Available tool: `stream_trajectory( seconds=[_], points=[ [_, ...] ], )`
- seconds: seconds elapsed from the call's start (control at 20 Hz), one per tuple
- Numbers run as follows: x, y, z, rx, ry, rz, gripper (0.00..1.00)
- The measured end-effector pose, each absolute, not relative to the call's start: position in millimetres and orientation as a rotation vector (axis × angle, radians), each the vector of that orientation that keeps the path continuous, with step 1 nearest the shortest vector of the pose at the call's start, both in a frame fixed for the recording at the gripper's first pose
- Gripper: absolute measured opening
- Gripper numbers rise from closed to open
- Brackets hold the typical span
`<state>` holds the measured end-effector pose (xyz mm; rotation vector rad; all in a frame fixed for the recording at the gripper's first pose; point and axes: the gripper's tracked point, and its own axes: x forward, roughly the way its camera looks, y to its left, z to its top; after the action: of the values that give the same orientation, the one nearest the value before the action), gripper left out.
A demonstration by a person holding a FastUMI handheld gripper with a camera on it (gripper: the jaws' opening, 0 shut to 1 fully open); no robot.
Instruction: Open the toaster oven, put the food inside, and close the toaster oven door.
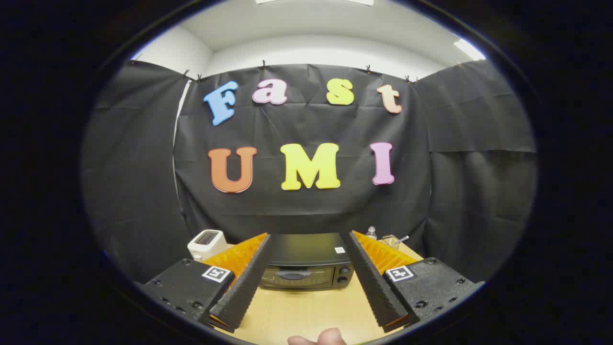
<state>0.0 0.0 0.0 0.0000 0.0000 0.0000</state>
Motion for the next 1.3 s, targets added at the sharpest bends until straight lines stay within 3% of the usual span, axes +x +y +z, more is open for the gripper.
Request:
stream_trajectory(
  seconds=[1.3],
  points=[
    [26,-9,-14,0.025,0.053,0.037,1.00]
  ],
)
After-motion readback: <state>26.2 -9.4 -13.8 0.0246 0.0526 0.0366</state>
